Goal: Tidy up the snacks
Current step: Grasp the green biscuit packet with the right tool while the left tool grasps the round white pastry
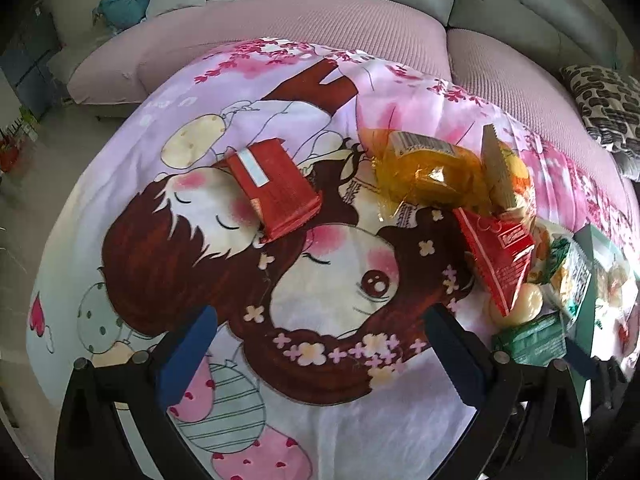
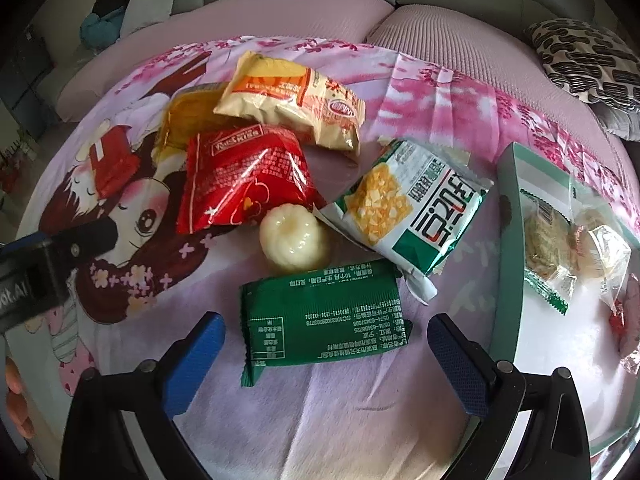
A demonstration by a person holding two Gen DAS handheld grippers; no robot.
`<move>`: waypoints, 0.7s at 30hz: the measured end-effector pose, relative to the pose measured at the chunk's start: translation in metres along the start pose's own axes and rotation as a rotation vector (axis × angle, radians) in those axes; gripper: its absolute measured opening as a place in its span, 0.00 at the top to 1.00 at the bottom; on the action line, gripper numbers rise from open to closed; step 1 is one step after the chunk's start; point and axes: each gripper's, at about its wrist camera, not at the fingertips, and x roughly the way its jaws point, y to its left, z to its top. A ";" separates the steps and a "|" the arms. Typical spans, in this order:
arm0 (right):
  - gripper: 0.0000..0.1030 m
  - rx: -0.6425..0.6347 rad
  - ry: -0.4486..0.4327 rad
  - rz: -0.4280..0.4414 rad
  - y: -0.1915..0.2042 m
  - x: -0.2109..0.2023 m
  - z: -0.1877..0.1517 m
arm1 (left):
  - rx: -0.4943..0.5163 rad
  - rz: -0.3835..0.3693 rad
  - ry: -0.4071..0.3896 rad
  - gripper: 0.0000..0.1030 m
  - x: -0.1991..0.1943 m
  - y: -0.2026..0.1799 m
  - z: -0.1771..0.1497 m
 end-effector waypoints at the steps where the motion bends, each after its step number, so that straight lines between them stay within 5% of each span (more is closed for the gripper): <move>1: 0.02 -0.004 0.005 -0.002 0.000 0.002 0.000 | -0.006 -0.007 0.003 0.00 0.000 -0.001 0.001; 10: 0.25 0.003 -0.014 0.030 -0.006 -0.001 0.000 | 0.003 -0.010 -0.012 0.00 -0.003 -0.012 0.004; 21: 0.35 0.022 -0.022 0.083 -0.013 -0.006 -0.001 | 0.014 -0.042 -0.024 0.00 -0.007 -0.025 0.005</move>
